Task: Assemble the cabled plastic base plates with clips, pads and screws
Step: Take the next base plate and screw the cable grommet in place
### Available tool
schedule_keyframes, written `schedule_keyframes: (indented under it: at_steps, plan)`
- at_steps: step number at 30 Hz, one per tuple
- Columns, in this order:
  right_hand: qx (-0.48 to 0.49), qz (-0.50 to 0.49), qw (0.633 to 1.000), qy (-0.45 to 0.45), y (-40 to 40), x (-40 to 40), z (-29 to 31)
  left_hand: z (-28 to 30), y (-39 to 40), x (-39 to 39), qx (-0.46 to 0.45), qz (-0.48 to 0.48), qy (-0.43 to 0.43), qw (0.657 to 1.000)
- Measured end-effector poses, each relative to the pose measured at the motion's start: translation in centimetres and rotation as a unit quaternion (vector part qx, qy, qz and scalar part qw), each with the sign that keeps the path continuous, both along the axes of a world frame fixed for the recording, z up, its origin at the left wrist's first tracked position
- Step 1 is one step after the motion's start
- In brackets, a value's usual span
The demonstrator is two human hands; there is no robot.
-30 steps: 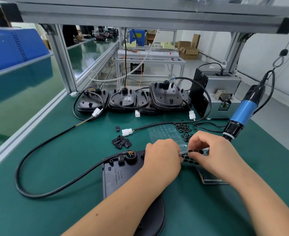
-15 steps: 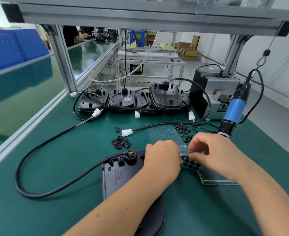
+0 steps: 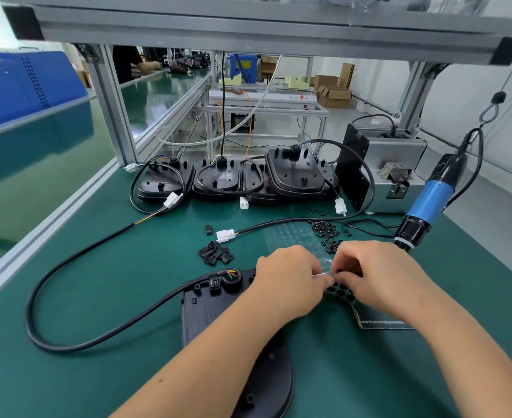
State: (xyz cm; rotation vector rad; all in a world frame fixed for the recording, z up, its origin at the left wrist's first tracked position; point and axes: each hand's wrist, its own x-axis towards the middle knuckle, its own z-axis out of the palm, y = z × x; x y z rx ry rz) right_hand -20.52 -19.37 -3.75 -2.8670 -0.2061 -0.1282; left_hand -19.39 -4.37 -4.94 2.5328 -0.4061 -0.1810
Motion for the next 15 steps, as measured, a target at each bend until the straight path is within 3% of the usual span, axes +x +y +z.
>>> schedule_keyframes:
  at_steps: [15]
  plan:
    - [-0.001,-0.019,1.000,-0.015,0.09,-0.31,-0.17,-0.24,-0.14,0.27,0.022,0.004,-0.008,1.000]
